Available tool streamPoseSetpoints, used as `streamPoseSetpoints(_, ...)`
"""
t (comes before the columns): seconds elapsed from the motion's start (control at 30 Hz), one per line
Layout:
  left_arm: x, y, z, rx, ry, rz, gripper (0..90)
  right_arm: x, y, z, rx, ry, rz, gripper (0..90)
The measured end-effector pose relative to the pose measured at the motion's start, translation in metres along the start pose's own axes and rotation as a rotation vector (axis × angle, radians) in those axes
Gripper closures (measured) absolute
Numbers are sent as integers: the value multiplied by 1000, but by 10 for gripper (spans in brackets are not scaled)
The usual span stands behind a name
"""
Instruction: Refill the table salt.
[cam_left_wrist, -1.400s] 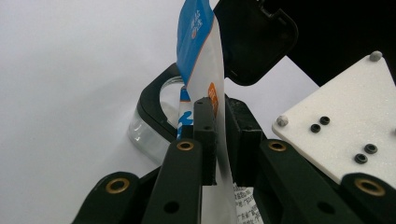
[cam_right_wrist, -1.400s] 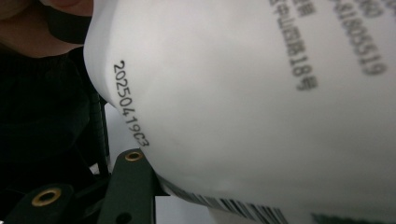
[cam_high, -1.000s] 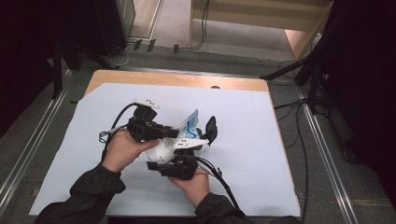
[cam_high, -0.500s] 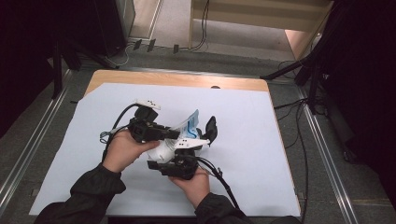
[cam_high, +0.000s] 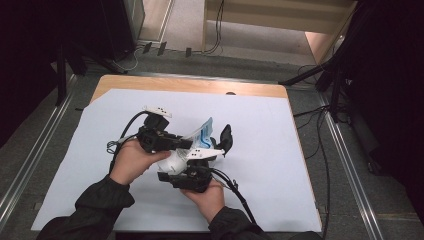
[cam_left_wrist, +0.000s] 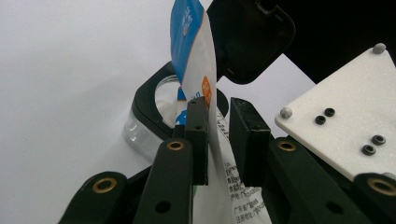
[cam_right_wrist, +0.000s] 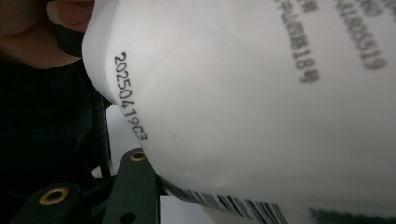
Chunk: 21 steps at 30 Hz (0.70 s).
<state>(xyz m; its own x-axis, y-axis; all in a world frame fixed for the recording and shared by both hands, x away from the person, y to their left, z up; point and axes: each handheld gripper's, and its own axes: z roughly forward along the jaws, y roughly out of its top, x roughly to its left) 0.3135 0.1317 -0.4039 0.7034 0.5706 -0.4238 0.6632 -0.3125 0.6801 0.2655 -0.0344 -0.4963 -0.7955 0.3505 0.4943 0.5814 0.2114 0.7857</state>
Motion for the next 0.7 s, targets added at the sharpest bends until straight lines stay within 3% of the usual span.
streamPoseSetpoints(0.7, 0, 0, 0, -1, -5, 1, 784, 0, 0, 0, 4, -1, -4, 596)
